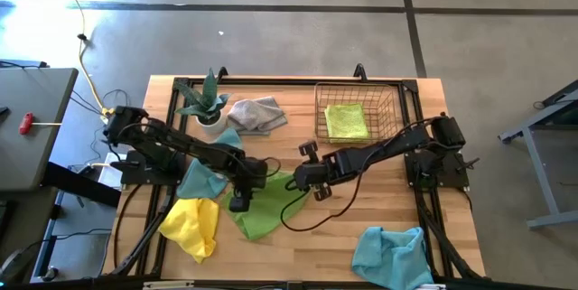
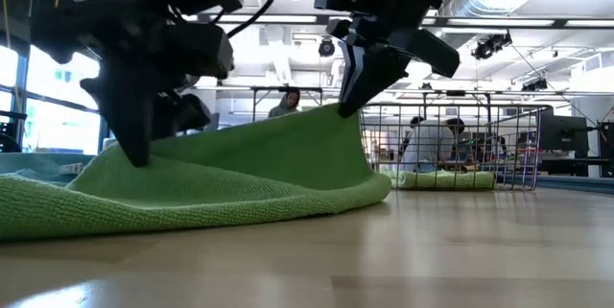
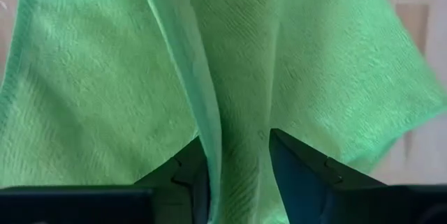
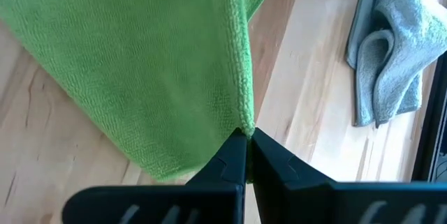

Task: Fold microfiber towels
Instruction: Fold the green microfiber towel

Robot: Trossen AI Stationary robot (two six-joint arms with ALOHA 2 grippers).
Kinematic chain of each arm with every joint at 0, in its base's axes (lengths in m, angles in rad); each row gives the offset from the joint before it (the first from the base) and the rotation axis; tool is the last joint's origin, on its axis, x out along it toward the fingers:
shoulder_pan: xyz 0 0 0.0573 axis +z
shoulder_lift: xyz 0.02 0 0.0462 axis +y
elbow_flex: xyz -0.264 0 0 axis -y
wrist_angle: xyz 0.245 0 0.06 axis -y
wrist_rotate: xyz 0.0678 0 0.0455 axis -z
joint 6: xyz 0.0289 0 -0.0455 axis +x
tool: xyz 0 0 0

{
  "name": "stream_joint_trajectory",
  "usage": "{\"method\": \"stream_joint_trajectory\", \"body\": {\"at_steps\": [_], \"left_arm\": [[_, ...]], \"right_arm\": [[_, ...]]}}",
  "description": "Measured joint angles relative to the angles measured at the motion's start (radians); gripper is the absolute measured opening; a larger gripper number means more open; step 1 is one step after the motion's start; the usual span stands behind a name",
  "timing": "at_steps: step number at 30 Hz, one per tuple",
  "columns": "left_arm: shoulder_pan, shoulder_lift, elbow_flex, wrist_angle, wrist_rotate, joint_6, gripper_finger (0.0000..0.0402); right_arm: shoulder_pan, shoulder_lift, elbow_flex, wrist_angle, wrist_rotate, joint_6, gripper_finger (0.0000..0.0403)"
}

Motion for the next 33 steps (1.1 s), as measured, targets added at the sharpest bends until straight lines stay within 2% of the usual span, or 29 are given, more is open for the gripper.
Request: {"method": "stream_joint_trajectory", "body": {"at_steps": [10, 17, 21, 24, 29, 33], "left_arm": [[-0.037, -0.061, -0.001, -0.133, 0.015, -0.091, 0.0117], [-0.073, -0.062, 0.0, -0.16, 0.044, -0.118, 0.0117], [-0.079, -0.061, 0.0, -0.167, 0.045, -0.185, 0.0114], [-0.078, -0.061, 0.0, -0.189, 0.035, -0.252, 0.0091], [-0.097, -0.069, 0.004, -0.202, 0.022, -0.323, 0.0013], [-0.114, -0.083, 0.07, -0.254, 0.021, -0.373, 0.0012]], "right_arm": [[-0.002, 0.0, 0.0, -0.018, -0.003, 0.002, 0.0], [-0.002, 0.0, 0.0, -0.024, -0.01, 0.012, 0.0], [-0.002, 0.0, 0.0, -0.008, -0.016, 0.019, 0.0], [-0.008, 0.0, 0.0, 0.031, -0.023, -0.002, 0.0], [-0.026, 0.0, 0.0, 0.077, -0.048, -0.033, 0.0], [-0.029, -0.006, 0.0, 0.063, -0.007, -0.041, 0.0]]}}
